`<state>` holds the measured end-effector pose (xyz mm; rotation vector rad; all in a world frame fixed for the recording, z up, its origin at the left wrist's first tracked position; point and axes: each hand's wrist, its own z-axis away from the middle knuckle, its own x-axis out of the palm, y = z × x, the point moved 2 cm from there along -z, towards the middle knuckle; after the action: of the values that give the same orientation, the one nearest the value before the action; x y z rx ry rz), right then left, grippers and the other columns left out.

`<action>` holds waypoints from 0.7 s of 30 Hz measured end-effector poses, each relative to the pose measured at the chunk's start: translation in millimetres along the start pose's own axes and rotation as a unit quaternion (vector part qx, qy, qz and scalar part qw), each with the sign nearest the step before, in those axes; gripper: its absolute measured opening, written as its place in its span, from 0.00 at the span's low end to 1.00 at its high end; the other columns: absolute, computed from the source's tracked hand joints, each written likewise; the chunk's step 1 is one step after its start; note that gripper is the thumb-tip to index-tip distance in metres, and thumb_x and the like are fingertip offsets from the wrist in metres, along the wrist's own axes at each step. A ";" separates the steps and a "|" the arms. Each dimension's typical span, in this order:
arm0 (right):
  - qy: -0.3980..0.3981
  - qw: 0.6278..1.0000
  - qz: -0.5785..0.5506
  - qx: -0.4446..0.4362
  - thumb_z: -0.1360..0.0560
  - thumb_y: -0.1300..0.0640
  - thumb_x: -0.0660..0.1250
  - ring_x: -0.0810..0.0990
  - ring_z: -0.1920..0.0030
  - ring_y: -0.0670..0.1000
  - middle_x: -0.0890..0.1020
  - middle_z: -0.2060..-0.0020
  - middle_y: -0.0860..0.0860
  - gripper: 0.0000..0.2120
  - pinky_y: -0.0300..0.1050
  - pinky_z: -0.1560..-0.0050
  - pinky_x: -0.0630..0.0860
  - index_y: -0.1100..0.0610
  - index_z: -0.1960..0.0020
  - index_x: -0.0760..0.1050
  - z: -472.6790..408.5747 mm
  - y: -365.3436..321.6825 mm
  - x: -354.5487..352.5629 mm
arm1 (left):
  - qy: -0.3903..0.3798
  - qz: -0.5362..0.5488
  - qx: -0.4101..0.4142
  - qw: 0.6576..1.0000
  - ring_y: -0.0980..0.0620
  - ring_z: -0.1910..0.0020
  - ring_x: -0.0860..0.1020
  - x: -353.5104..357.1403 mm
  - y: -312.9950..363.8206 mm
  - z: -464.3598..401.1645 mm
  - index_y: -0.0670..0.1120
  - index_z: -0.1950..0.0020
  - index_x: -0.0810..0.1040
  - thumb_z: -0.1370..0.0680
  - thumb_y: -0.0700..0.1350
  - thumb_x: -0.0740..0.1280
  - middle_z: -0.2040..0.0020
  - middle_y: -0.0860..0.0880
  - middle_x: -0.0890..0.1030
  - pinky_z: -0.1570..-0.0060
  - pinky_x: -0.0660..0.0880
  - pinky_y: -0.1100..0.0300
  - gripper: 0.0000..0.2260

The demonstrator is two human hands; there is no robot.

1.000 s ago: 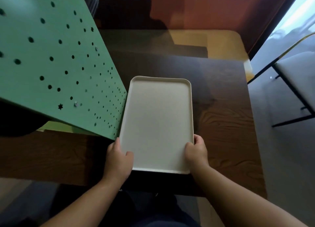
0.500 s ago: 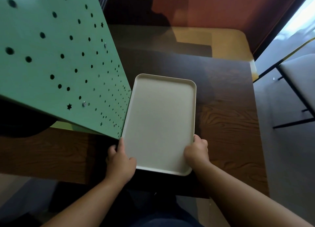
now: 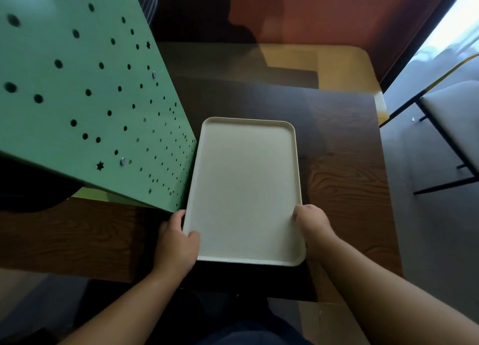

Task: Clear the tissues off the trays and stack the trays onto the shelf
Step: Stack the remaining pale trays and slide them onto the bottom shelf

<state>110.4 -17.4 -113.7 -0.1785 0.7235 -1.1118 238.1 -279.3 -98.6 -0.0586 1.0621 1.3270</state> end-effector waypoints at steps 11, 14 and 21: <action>-0.021 0.991 -0.125 -0.030 0.22 0.59 0.65 0.83 0.53 0.61 0.83 0.50 0.61 0.14 0.57 0.50 0.80 0.64 0.40 0.79 32.2 -32.1 -63.7 | -0.050 0.068 0.066 0.994 0.50 0.60 0.77 -42.6 60.9 25.4 0.51 0.22 0.64 0.21 0.35 0.61 0.52 0.51 0.76 0.66 0.72 0.60 0.28; -0.036 0.989 -0.120 -0.077 0.20 0.63 0.60 0.81 0.48 0.58 0.79 0.37 0.57 0.22 0.52 0.57 0.79 0.55 0.27 0.74 45.1 -40.9 -82.5 | -0.053 0.068 0.120 0.989 0.50 0.57 0.79 -57.8 77.4 43.9 0.52 0.22 0.65 0.21 0.37 0.60 0.49 0.52 0.77 0.64 0.73 0.61 0.27; -0.074 0.919 -0.337 -0.192 0.22 0.56 0.63 0.82 0.53 0.55 0.77 0.33 0.63 0.18 0.39 0.61 0.84 0.59 0.34 0.77 116.5 -39.9 -107.3 | -0.079 0.099 0.253 0.959 0.57 0.41 0.77 -106.7 102.0 79.5 0.46 0.30 0.75 0.23 0.63 0.60 0.41 0.53 0.80 0.39 0.75 0.56 0.29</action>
<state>125.3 32.0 41.3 -0.8924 0.7594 -1.5755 217.2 -281.1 67.7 0.5396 1.2627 1.1754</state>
